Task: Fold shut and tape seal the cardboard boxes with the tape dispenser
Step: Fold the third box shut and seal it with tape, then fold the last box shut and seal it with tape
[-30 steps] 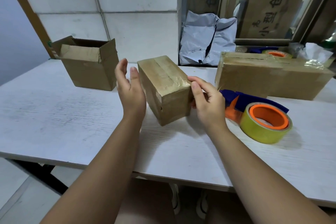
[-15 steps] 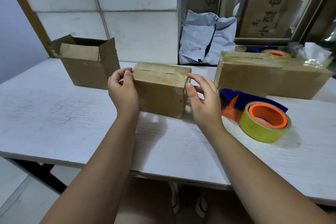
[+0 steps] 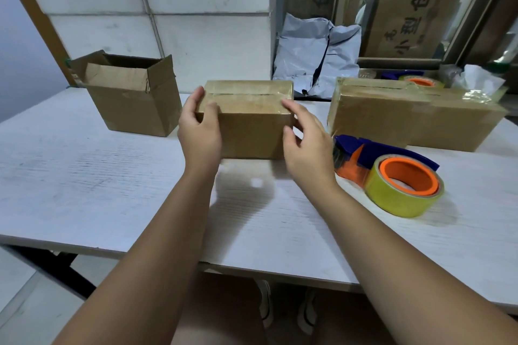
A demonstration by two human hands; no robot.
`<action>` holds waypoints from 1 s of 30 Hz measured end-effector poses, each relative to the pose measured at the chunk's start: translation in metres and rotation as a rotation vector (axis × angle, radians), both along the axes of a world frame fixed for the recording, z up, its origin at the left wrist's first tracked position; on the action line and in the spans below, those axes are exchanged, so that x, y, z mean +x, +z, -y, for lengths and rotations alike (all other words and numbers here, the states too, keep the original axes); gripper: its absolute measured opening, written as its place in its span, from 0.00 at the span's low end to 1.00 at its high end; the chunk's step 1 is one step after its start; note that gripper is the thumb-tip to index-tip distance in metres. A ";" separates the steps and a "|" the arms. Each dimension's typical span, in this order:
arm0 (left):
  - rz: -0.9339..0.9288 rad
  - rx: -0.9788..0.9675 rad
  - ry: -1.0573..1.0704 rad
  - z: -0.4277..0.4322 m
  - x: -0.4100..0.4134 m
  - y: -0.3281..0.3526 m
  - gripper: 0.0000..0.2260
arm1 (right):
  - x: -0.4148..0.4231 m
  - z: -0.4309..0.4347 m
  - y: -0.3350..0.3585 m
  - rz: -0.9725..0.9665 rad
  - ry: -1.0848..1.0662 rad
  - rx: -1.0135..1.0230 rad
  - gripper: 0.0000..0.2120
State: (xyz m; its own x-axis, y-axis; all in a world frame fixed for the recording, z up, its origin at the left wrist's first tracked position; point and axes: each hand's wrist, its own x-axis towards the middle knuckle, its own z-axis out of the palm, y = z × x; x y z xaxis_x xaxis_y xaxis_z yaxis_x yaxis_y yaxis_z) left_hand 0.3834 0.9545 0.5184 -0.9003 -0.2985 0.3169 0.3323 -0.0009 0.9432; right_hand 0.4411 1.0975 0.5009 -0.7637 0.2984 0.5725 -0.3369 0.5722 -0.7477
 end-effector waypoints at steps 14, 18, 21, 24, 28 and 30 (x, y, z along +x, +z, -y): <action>0.013 -0.166 -0.261 -0.038 -0.067 0.020 0.16 | -0.055 -0.051 0.066 0.320 -0.158 0.468 0.21; 0.053 -0.248 -0.258 -0.049 -0.077 0.006 0.17 | -0.056 -0.063 0.065 0.422 -0.142 0.533 0.19; 0.055 -0.246 -0.255 -0.057 -0.078 0.005 0.17 | -0.053 -0.079 0.065 0.293 -0.261 0.499 0.15; 0.076 -0.193 -0.253 -0.064 -0.076 0.006 0.19 | -0.044 -0.091 0.068 -0.028 -0.339 0.473 0.12; 0.094 -0.194 -0.239 -0.071 -0.073 0.007 0.24 | -0.035 -0.114 0.077 -0.128 -0.558 0.403 0.13; 0.095 -0.215 -0.234 -0.074 -0.070 0.006 0.25 | -0.035 -0.134 0.077 0.072 -0.629 0.383 0.15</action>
